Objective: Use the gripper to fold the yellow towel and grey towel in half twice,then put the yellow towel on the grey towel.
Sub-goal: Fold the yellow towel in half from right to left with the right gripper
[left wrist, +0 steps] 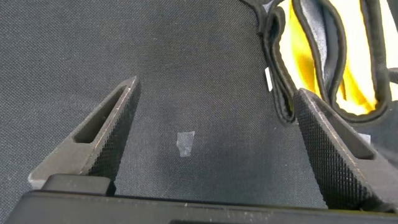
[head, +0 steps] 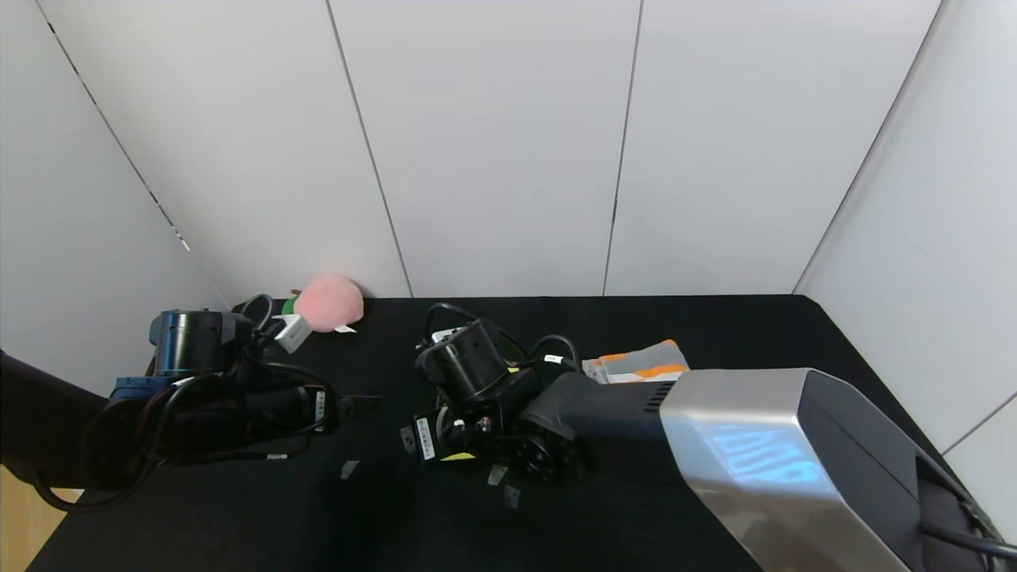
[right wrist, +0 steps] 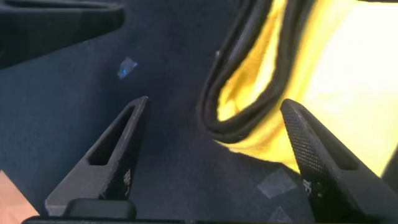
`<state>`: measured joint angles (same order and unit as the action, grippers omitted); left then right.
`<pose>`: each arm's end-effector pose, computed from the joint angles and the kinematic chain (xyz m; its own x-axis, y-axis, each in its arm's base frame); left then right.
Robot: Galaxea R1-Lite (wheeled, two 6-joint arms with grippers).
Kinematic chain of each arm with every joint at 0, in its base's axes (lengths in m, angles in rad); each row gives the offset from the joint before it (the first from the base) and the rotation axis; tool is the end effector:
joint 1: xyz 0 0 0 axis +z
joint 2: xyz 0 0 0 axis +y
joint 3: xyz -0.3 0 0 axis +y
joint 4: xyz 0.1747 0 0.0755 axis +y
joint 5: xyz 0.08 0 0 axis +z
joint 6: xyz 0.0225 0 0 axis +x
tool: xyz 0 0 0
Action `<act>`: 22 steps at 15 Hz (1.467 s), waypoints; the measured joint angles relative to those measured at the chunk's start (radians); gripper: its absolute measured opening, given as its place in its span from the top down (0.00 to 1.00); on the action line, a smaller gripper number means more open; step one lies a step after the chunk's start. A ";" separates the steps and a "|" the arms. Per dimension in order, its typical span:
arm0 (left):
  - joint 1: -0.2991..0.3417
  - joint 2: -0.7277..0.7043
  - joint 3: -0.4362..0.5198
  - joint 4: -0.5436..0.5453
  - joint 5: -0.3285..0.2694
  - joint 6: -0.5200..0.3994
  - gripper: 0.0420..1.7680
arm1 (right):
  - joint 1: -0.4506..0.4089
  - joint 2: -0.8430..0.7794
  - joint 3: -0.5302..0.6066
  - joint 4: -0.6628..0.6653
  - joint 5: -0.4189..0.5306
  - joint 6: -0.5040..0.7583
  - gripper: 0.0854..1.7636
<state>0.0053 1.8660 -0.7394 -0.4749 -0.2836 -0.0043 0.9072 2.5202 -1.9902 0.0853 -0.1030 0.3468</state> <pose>0.3113 -0.0046 0.1001 0.7648 -0.2758 -0.5823 0.2148 0.9612 -0.1731 0.3199 0.4054 0.0924 0.5813 0.5766 -0.5741 -0.5675 0.7930 0.2217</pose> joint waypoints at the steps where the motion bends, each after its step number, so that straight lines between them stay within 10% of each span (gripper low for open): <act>1: 0.000 0.000 0.000 0.000 0.000 0.000 0.03 | 0.006 0.002 0.000 -0.004 0.004 -0.004 0.12; 22: -0.002 0.001 0.001 0.000 0.000 0.000 0.03 | 0.067 0.058 0.001 -0.046 -0.002 -0.021 0.04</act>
<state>0.0036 1.8674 -0.7379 -0.4749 -0.2836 -0.0043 0.9747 2.5781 -1.9891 0.0396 -0.1049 0.3257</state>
